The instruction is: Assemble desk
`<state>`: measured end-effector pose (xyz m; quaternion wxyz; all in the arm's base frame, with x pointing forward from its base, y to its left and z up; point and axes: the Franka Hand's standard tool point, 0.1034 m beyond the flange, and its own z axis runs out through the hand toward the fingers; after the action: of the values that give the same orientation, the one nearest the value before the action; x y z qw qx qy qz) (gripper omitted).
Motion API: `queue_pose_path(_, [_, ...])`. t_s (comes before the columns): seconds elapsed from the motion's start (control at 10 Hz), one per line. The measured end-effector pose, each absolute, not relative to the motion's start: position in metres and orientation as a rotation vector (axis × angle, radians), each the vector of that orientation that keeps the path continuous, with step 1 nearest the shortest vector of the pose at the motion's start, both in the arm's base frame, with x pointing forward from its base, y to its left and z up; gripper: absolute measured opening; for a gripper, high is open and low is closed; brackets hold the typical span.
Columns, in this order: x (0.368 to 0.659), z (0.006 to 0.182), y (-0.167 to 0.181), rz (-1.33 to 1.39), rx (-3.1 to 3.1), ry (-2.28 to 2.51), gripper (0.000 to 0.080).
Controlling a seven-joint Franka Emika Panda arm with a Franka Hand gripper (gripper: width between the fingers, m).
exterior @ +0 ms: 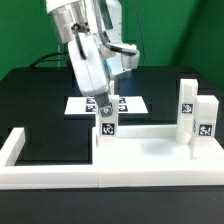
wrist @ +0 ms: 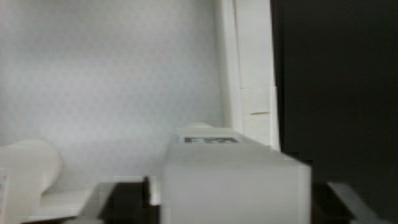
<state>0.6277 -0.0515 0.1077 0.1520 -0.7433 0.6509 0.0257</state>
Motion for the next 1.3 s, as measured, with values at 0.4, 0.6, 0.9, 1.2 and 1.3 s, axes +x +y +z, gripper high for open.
queue_pose_path(0.4, [0.629,0.111,-0.049,0.013,-2.506,1.34,0.0645])
queue_pose_path(0.6, [0.629,0.111,-0.051,-0.042,-2.676,1.033,0.0649])
queue_pose_path(0.9, [0.632,0.111,-0.057,-0.138,-2.935,0.433,0.0649])
queue_pose_path(1.2, [0.632,0.111,-0.056,-0.122,-2.893,0.614,0.0389])
queue_pose_path(1.3, [0.631,0.111,-0.06,-0.114,-2.879,0.691,0.03])
